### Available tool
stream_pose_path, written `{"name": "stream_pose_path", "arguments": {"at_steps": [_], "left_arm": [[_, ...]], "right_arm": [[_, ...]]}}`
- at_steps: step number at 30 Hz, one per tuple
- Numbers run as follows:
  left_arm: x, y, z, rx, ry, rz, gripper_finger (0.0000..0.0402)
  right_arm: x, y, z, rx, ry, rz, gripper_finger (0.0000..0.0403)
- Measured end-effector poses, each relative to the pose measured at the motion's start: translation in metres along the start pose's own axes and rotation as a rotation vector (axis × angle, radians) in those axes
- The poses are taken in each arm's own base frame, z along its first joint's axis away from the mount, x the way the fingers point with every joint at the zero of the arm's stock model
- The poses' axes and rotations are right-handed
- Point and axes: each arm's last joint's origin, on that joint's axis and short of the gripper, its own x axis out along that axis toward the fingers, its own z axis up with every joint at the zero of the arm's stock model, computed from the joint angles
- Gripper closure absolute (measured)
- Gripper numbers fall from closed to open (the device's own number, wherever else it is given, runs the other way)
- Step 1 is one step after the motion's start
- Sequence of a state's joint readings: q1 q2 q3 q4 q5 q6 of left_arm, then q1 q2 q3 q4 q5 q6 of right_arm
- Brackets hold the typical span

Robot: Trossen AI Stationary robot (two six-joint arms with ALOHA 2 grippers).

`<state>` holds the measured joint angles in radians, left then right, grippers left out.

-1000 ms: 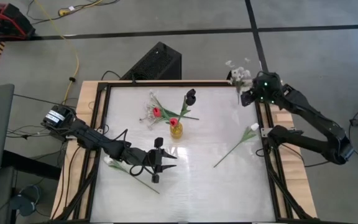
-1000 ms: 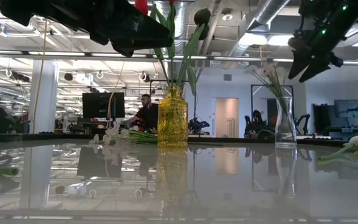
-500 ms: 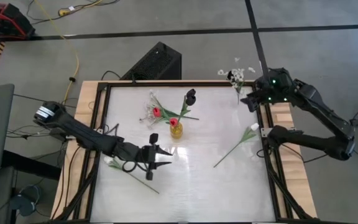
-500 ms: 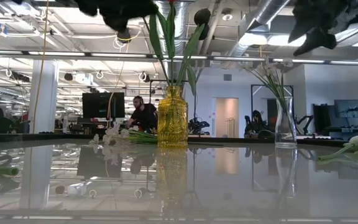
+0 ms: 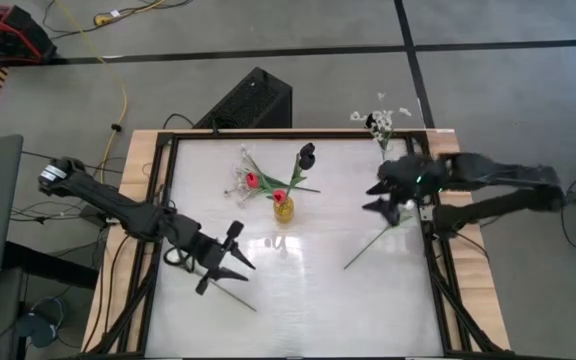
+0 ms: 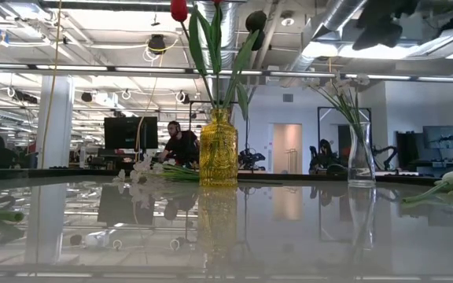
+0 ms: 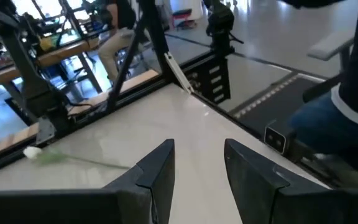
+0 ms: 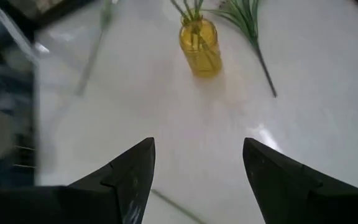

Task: Sort flowers into vase by color
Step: Put the white flowers into the transparent flower vase

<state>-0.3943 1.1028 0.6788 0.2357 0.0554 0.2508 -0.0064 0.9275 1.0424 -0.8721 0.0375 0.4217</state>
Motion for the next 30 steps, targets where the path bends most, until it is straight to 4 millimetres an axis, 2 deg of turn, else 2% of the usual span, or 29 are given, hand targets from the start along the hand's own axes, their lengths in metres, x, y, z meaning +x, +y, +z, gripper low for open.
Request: {"name": "stream_pose_path", "arguments": {"at_steps": [2, 5, 8, 10, 15, 21, 26, 30], "left_arm": [[-0.001, 0.000, 0.000, 0.006, 0.000, 0.003, 0.0274], [-0.001, 0.000, 0.000, 0.015, -0.001, 0.003, 0.0274], [-0.001, -0.001, -0.005, 0.014, 0.016, 0.005, 0.0274], [-0.001, -0.001, -0.006, 0.004, 0.024, 0.010, 0.0274], [-0.001, -0.001, -0.006, -0.018, 0.023, 0.010, 0.0274], [-0.001, -0.001, -0.007, -0.067, 0.035, 0.009, 0.0274], [-0.001, -0.001, -0.007, -0.076, 0.037, 0.008, 0.0274], [-0.001, -0.001, -0.007, -0.070, 0.037, 0.007, 0.0274]], "right_arm": [[0.017, 0.013, -0.001, -0.069, 0.015, -0.065, 0.0132], [0.053, 0.027, -0.008, -0.187, 0.005, -0.148, 0.0132], [0.094, 0.029, -0.015, -0.256, -0.005, -0.166, 0.0133], [0.119, 0.024, -0.020, -0.275, -0.017, -0.183, 0.0133], [0.172, -0.001, -0.019, -0.285, -0.118, -0.226, 0.0133], [0.222, -0.046, -0.015, -0.258, -0.111, -0.246, 0.0134], [0.246, -0.091, -0.018, -0.176, -0.075, -0.311, 0.0134], [0.256, -0.116, -0.023, -0.118, -0.026, -0.235, 0.0134]]}}
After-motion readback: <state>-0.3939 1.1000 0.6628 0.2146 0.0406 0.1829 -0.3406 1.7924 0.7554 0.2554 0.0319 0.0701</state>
